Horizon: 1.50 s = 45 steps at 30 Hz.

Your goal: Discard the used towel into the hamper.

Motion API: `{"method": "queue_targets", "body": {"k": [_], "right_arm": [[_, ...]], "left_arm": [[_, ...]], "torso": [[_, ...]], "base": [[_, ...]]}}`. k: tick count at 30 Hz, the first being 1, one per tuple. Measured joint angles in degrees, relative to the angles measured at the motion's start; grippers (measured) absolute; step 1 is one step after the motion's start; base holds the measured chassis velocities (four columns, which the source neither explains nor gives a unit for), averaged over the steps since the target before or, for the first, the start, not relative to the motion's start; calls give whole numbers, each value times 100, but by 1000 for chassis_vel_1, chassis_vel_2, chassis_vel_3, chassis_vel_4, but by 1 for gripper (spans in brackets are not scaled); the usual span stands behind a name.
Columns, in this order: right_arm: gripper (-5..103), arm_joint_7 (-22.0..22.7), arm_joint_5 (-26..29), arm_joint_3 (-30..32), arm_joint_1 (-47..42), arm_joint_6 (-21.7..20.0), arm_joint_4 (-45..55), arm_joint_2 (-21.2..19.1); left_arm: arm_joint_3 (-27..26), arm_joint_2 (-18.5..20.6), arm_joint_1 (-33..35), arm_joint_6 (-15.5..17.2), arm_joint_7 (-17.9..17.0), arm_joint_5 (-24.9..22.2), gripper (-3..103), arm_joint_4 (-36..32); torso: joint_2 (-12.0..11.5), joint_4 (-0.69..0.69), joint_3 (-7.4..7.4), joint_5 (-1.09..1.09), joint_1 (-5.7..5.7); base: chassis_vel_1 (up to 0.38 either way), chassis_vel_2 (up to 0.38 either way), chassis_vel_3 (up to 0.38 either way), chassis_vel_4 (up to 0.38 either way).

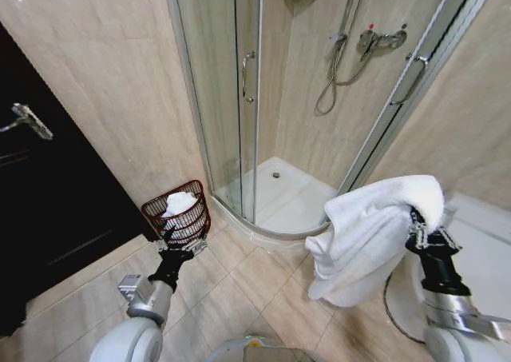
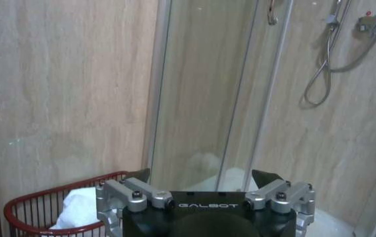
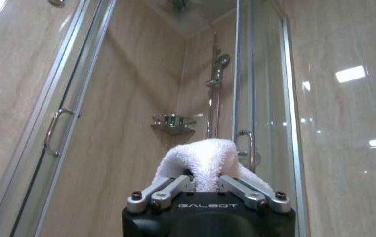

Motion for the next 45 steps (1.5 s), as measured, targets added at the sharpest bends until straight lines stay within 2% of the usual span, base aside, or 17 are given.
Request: {"method": "queue_targets", "body": {"k": [22, 45], "right_arm": [[6, -3, 6, 5, -60, 3, 91, -8], [6, -15, 20, 7, -83, 31, 102, 28]], "left_arm": [[0, 0, 0, 0, 0, 0, 100, 0], [0, 0, 0, 0, 0, 0, 100, 0]], "torso": [[546, 0, 306, 0, 240], [1222, 0, 685, 0, 537]], "base": [[0, 0, 0, 0], [0, 0, 0, 0]]}}
